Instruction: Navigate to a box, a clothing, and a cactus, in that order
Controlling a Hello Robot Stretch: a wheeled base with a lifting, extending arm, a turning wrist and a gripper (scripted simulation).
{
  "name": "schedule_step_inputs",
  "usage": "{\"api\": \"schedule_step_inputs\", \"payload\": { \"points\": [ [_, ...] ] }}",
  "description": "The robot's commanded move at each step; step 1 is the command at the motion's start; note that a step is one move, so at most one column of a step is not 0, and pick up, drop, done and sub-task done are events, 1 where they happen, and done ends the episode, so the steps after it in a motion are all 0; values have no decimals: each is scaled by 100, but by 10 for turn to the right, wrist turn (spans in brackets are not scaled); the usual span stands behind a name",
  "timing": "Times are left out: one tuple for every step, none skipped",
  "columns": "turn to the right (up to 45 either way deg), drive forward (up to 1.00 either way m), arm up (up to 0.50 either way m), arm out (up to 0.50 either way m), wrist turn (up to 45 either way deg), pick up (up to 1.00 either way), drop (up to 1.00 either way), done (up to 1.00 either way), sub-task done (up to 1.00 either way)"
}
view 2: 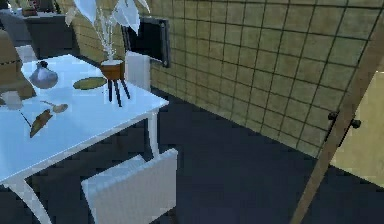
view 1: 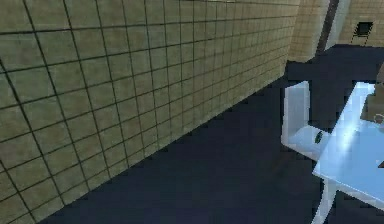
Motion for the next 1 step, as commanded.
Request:
{"api": "schedule_step_inputs", "payload": {
  "points": [
    [0,40,0,0,0,0,0,0,0]
  ]
}}
